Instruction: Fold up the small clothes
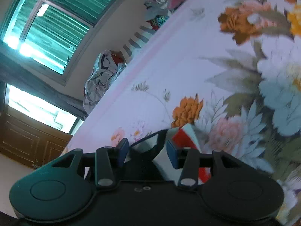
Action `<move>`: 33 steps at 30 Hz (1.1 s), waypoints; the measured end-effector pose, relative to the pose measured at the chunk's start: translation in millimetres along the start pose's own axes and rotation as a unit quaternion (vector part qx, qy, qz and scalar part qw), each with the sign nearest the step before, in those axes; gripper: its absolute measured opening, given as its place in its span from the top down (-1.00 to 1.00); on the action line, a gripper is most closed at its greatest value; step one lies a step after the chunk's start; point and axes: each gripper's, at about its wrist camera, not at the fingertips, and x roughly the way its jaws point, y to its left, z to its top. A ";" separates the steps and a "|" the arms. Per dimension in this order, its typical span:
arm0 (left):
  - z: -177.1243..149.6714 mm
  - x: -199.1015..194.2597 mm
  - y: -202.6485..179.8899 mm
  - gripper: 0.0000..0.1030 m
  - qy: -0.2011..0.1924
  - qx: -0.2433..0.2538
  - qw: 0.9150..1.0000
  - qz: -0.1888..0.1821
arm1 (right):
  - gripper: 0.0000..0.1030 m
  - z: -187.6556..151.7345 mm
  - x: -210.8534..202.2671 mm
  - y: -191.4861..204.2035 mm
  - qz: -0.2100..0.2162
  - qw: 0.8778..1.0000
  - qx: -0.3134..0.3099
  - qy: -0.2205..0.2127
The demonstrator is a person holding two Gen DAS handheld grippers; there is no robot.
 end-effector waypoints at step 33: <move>-40.0 9.6 -97.6 -0.59 -0.082 0.328 0.921 0.193 | 0.32 -77.2 36.9 125.9 -0.121 0.909 -0.399 -0.014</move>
